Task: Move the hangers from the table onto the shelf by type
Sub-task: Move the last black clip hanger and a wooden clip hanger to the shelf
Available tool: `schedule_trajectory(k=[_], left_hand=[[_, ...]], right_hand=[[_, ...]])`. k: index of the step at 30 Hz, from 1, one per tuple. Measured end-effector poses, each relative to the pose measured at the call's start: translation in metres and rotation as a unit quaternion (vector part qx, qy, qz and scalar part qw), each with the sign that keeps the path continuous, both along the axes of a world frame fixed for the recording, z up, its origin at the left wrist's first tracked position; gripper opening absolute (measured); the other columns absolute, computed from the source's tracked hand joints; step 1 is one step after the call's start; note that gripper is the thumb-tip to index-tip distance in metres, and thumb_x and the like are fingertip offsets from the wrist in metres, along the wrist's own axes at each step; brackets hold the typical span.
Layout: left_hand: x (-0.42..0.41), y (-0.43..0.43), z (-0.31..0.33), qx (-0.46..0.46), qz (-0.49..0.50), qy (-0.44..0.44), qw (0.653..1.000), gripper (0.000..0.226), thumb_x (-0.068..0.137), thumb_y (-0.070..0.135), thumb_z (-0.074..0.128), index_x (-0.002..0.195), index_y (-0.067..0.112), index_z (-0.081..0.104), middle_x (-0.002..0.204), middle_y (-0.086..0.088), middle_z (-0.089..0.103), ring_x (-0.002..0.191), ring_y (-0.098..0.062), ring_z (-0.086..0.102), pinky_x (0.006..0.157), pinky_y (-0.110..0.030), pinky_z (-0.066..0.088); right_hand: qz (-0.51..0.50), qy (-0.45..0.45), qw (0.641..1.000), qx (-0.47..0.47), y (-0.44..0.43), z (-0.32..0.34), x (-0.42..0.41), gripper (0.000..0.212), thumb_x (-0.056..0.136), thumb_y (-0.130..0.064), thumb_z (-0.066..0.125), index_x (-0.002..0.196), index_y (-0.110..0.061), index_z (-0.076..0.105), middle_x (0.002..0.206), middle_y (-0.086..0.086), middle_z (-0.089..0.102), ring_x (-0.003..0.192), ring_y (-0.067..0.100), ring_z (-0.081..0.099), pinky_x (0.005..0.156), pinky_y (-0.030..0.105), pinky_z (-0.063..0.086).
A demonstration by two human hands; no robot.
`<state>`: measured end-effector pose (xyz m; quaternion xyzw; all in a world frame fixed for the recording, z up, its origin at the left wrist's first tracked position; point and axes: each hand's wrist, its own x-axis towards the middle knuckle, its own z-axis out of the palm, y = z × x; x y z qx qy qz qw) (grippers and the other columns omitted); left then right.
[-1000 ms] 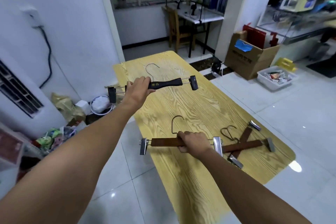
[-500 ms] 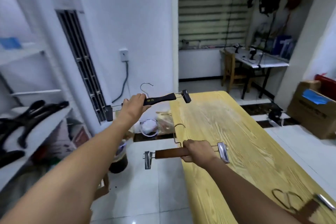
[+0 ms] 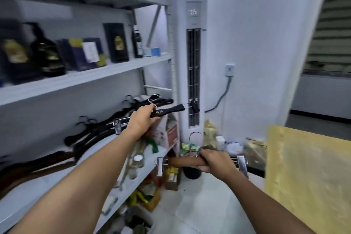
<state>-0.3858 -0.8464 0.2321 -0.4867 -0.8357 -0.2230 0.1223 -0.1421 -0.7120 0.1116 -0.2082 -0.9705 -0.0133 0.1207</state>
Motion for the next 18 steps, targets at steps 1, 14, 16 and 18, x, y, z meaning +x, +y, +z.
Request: schedule_trajectory(k=[1, 14, 16, 18], left_hand=[[-0.01, -0.022, 0.0, -0.007, 0.028, -0.002, 1.0, 0.032, 0.085, 0.034, 0.067, 0.105, 0.012, 0.054, 0.106, -0.009, 0.064, 0.101, -0.03, 0.058, 0.078, -0.039, 0.044], [-0.071, -0.28, -0.026, -0.016, 0.288, -0.036, 0.957, 0.028, 0.085, 0.029, 0.068, 0.103, 0.015, 0.053, 0.105, -0.004, 0.063, 0.098, -0.028, 0.057, 0.081, -0.037, 0.044], [-0.073, -0.311, -0.029, -0.01, 0.322, -0.03, 0.946, 0.027, 0.084, 0.031, 0.068, 0.102, 0.017, 0.053, 0.104, -0.003, 0.063, 0.099, -0.028, 0.057, 0.076, -0.034, 0.04], [-0.075, -0.337, -0.031, -0.012, 0.347, -0.026, 0.937, 0.028, 0.084, 0.032, 0.068, 0.102, 0.017, 0.052, 0.106, -0.003, 0.063, 0.101, -0.028, 0.057, 0.075, -0.033, 0.039]], right_hand=[[0.028, 0.0, 1.0, -0.002, -0.008, -0.002, -0.015, 0.042, 0.085, -0.053, 0.057, 0.113, -0.022, 0.051, 0.116, -0.002, 0.062, 0.108, 0.022, 0.06, 0.077, 0.035, 0.044], [0.298, -0.013, 0.954, -0.01, -0.16, -0.015, -0.173, 0.04, 0.085, -0.056, 0.055, 0.108, -0.023, 0.056, 0.108, -0.005, 0.063, 0.096, 0.017, 0.06, 0.079, 0.033, 0.048], [0.326, -0.012, 0.945, -0.002, -0.182, -0.017, -0.189, 0.042, 0.085, -0.058, 0.054, 0.109, -0.024, 0.056, 0.109, -0.006, 0.063, 0.097, 0.016, 0.061, 0.076, 0.032, 0.048], [0.346, -0.01, 0.938, 0.013, -0.201, -0.017, -0.202, 0.044, 0.084, -0.06, 0.053, 0.111, -0.024, 0.055, 0.11, -0.006, 0.062, 0.098, 0.016, 0.061, 0.075, 0.032, 0.048]])
